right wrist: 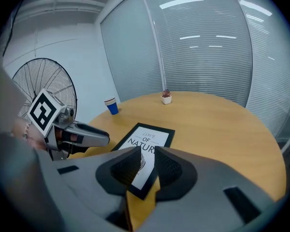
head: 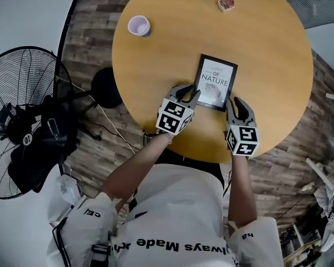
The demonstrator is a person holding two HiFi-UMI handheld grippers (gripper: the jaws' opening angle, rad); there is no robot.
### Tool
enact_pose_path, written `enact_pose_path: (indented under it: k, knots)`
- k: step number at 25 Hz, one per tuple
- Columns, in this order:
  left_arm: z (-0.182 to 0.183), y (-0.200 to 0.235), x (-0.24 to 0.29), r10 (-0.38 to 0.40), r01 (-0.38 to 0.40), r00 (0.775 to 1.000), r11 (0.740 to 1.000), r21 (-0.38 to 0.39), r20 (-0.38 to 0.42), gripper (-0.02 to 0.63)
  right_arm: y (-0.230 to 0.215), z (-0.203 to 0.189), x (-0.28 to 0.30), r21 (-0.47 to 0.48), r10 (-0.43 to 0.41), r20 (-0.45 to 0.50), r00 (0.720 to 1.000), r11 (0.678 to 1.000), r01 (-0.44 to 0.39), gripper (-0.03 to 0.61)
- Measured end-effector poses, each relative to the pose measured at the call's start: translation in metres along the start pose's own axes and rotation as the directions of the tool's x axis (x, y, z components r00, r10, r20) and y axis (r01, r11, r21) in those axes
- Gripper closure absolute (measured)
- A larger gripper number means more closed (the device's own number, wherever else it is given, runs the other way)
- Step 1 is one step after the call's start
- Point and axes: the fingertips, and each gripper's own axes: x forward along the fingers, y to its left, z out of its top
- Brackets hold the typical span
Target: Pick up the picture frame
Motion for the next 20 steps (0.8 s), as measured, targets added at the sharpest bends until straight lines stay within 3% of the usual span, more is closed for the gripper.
enact_pose_path:
  k: [20]
  knots:
    - [-0.034,0.018,0.034,0.035,-0.038,0.996,0.999,-0.037,-0.076,0.511,-0.015,-0.051,0.043,0.056,-0.009,-0.092,0.996,0.998,0.014,0.466]
